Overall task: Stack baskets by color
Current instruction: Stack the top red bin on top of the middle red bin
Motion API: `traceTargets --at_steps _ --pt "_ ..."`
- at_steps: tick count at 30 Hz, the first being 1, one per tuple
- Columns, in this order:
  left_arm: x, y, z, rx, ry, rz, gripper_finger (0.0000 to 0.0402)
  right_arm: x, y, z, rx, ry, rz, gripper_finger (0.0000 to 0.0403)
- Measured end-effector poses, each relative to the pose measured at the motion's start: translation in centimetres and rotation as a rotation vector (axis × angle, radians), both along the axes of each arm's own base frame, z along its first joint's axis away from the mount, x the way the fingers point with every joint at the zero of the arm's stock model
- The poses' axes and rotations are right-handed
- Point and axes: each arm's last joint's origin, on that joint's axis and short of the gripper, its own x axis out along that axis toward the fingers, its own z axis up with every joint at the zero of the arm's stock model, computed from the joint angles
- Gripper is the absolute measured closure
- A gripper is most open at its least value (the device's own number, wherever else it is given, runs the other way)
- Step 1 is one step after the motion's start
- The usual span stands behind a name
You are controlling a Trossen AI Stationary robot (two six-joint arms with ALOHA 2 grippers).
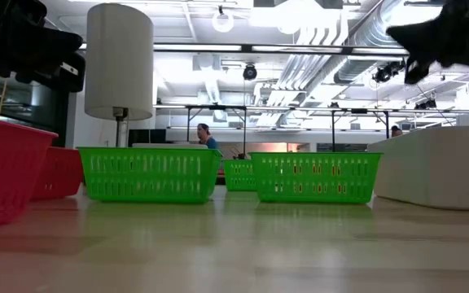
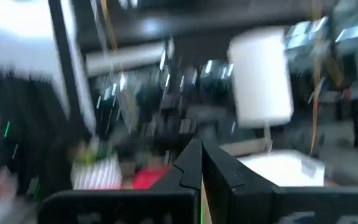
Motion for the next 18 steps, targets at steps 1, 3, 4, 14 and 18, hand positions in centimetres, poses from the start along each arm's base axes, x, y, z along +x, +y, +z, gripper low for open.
traceTargets --at_steps 1,3,4,14,18 --pt "0.0 0.0 0.0 0.0 0.0 0.0 0.0401 -0.1 -0.1 0.4 0.0 -0.023 -0.024 0.0402" --pt "0.0 0.0 0.1 0.0 -0.007 0.0 0.0401 -0.3 -0.2 1.4 0.002 -0.041 -0.083 0.0402" --pt "0.0 0.0 0.2 0.0 -0.019 0.0 0.0401 -0.5 -0.3 2.0 0.003 -0.052 -0.118 0.0402" --pt "-0.1 0.2 1.6 -0.116 -0.157 0.073 0.0401 0.0 -0.7 6.4 -0.011 0.246 -0.254 0.0402" --pt "-0.1 0.4 2.8 -0.153 -0.268 0.113 0.0401 1.3 -0.7 6.3 -0.028 0.344 -0.262 0.0402"
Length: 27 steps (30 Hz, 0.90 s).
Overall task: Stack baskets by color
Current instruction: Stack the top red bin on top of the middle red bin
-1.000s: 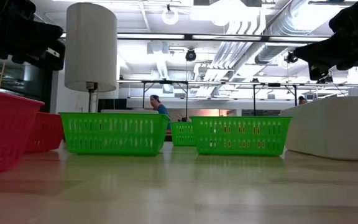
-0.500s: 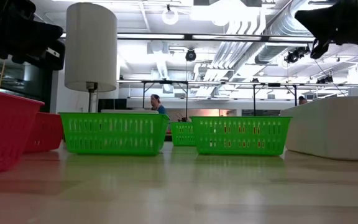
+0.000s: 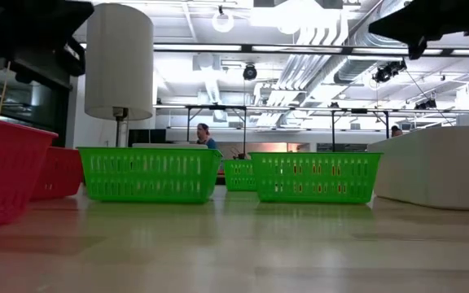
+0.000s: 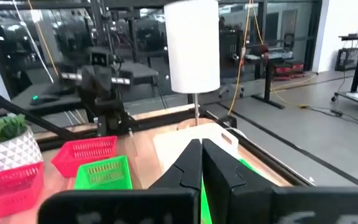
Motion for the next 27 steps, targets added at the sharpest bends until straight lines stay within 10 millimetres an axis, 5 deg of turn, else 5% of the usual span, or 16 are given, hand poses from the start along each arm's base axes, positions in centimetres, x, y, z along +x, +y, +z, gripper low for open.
traceTargets --at_steps 10,19,27 --pt "1.8 0.5 6.1 0.16 0.165 0.169 0.0358 3.0 -0.9 0.6 0.06 0.076 -0.167 0.0353" --pt "4.0 1.3 5.5 0.08 0.368 0.21 0.0285 4.9 -5.3 1.7 0.205 0.41 -0.537 0.0237" --pt "4.5 1.0 5.1 0.001 0.391 0.154 0.0248 5.9 -10.2 -2.6 0.507 0.633 -0.61 0.0187"
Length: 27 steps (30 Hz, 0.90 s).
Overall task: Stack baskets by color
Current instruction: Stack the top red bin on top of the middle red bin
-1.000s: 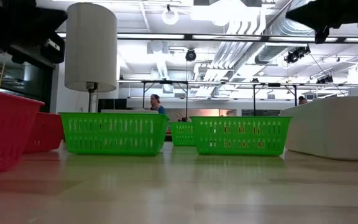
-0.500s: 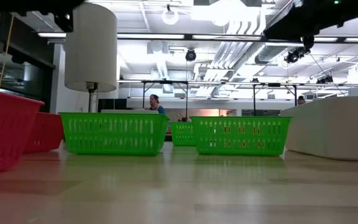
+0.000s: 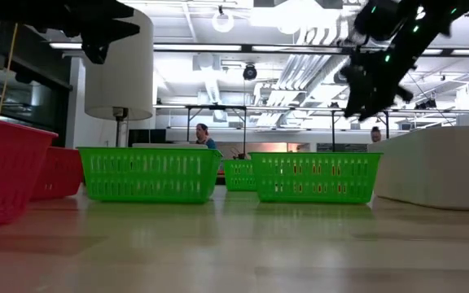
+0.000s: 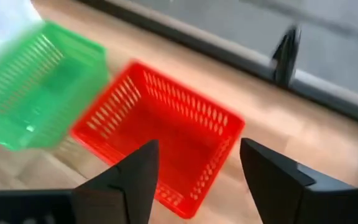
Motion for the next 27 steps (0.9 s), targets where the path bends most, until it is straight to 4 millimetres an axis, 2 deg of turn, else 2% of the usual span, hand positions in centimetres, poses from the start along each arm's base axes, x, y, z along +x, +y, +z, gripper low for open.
traceTargets --at_steps 6,11,15,27 --pt "0.1 -0.7 -0.1 -0.034 -0.001 -0.048 0.0249 0.8 -1.5 -2.5 0.103 0.054 -0.127 0.0185" --pt "0.2 -1.2 -1.4 -0.046 0.025 -0.047 0.0249 1.3 -1.9 -3.6 0.116 0.105 -0.157 0.0185" --pt "0.1 -1.2 -1.8 -0.044 0.033 0.003 0.0249 1.6 -2.0 -3.9 0.116 0.105 -0.157 0.0185" --pt "0.1 -1.4 -1.9 -0.087 0.033 0.003 0.0249 1.6 -2.0 -3.9 0.119 0.107 -0.16 0.0185"
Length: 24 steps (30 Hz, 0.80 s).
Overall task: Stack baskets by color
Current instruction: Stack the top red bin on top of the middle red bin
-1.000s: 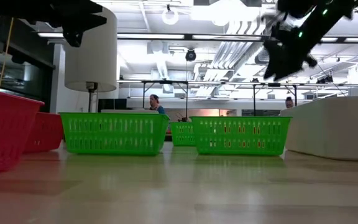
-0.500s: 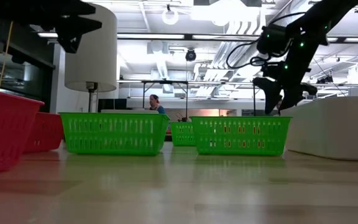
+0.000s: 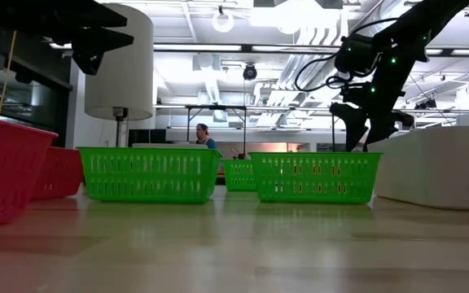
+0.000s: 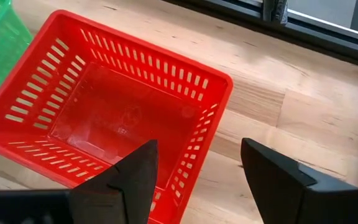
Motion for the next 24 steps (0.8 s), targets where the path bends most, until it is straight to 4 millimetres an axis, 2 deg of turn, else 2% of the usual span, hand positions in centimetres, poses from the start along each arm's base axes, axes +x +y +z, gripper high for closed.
traceTargets --at_steps 11,17,20,24 --pt "0.1 0.1 0.6 -0.039 -0.071 0.025 0.025 1.1 -0.8 -1.9 0.021 0.01 -0.074 0.0185" --pt "0.1 0.0 0.7 -0.052 -0.085 0.026 0.025 1.5 -1.2 -3.3 0.018 0.076 -0.106 0.0191" --pt "0.3 -0.1 0.5 -0.055 -0.067 0.016 0.025 1.6 -1.4 -4.0 0.024 0.091 -0.127 0.0212" --pt "0.7 -0.1 0.1 -0.051 -0.042 0.032 0.025 1.8 -1.7 -4.2 0.013 0.085 -0.126 0.0267"
